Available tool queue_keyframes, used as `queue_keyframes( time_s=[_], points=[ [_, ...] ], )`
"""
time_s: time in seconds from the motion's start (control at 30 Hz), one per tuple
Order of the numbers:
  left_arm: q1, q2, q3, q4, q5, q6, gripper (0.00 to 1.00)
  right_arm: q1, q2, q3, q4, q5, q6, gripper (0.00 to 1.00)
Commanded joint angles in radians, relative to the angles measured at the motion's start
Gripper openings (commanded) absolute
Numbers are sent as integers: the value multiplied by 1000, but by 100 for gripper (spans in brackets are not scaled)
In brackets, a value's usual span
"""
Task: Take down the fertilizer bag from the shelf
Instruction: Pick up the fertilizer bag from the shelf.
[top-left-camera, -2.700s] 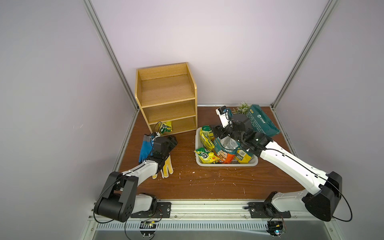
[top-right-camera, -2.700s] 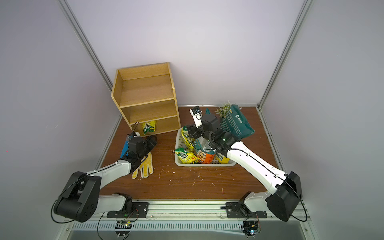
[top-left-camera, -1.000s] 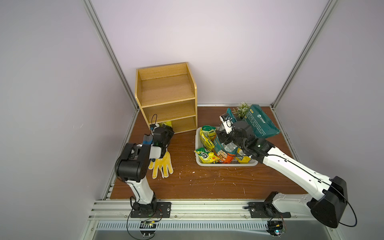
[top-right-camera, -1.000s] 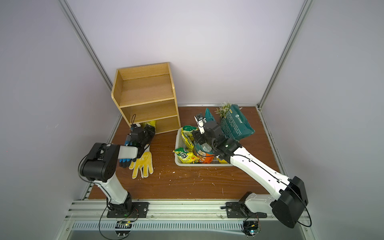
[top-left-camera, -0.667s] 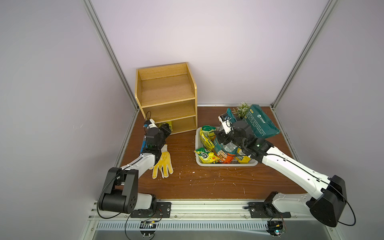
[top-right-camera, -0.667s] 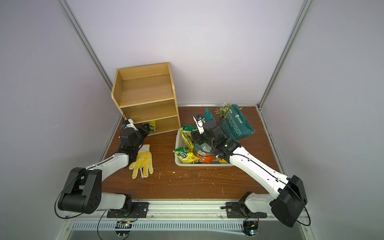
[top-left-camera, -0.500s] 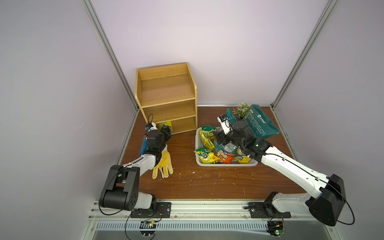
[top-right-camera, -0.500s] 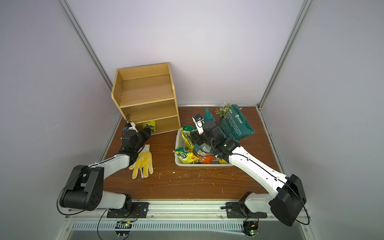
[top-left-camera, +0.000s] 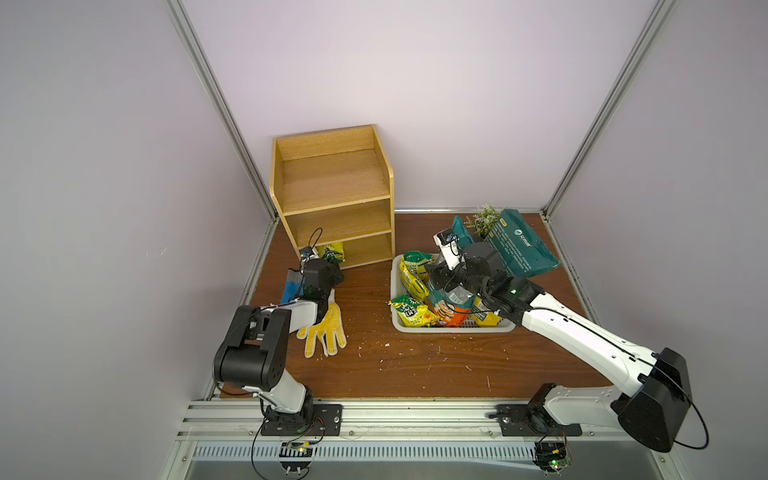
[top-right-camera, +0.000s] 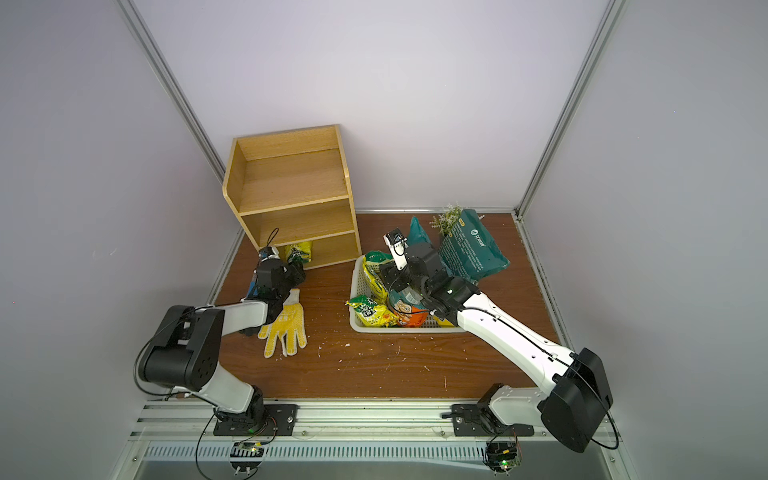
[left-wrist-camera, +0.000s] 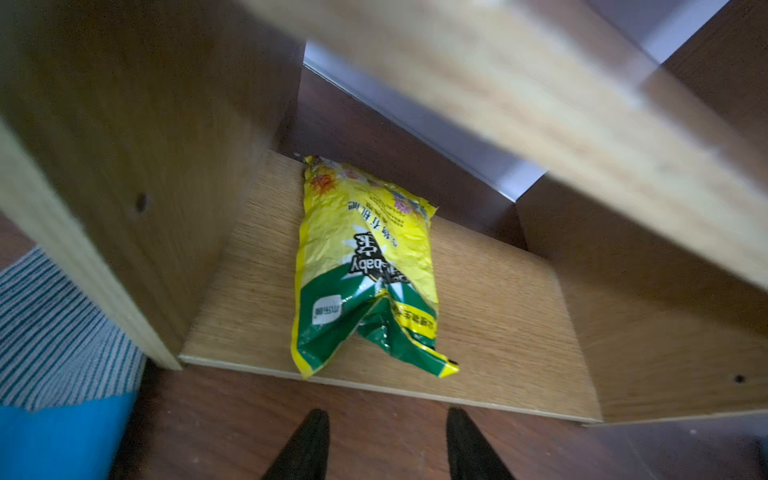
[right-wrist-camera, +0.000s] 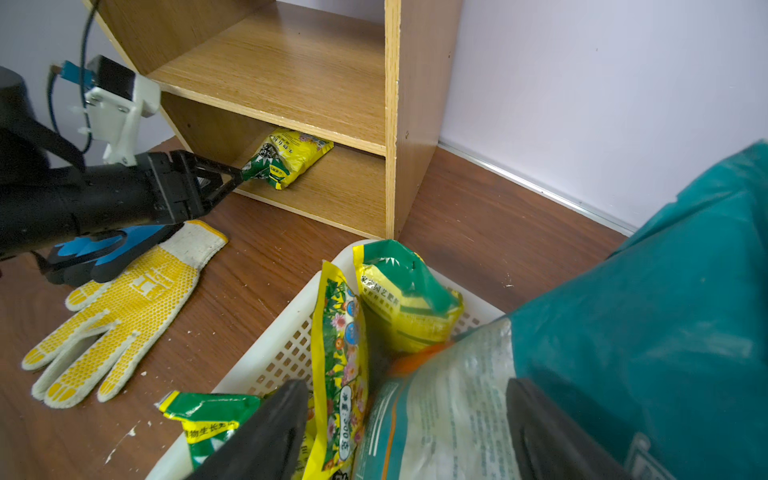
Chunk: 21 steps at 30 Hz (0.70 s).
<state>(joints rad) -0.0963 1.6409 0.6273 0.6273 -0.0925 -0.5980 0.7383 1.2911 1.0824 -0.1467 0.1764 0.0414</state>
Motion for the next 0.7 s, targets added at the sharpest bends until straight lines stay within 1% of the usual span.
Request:
queue_keyframes(
  time_s=[0.0,0.07,0.1,0.17,0.23,0.3,0.37,0.4,0.47,0.53,0.6,0.67],
  points=[
    [35,105,87,20,20,15,52,4,1,17,19,-7,-2,82],
    [55,149,107,39,117,-47,52,4,5,19,13,-2,-5,82],
    [55,152,94,77,137,-73,52,5,7,19,12,1,-6,82],
    [53,141,24,214,140,-162,53,3,17,22,9,5,-7,82],
    [54,127,-35,325,112,-214,54,4,28,26,8,0,-8,82],
    [56,121,-46,343,107,-231,54,3,44,32,6,-7,-11,82],
    [59,115,-52,360,153,-265,54,4,62,43,-1,-15,-16,82],
    [59,113,-66,389,177,-300,55,4,70,47,-5,-18,-18,82],
    [61,119,-126,531,221,-421,55,5,87,54,-7,-25,-19,82],
    [61,152,-184,710,244,-558,54,4,100,58,-4,-38,-18,82],
    [60,214,-223,911,255,-679,54,4,110,65,-7,-54,-12,82],
    [60,305,-220,1078,262,-815,54,6,122,71,-15,-71,-6,82]
  ],
)
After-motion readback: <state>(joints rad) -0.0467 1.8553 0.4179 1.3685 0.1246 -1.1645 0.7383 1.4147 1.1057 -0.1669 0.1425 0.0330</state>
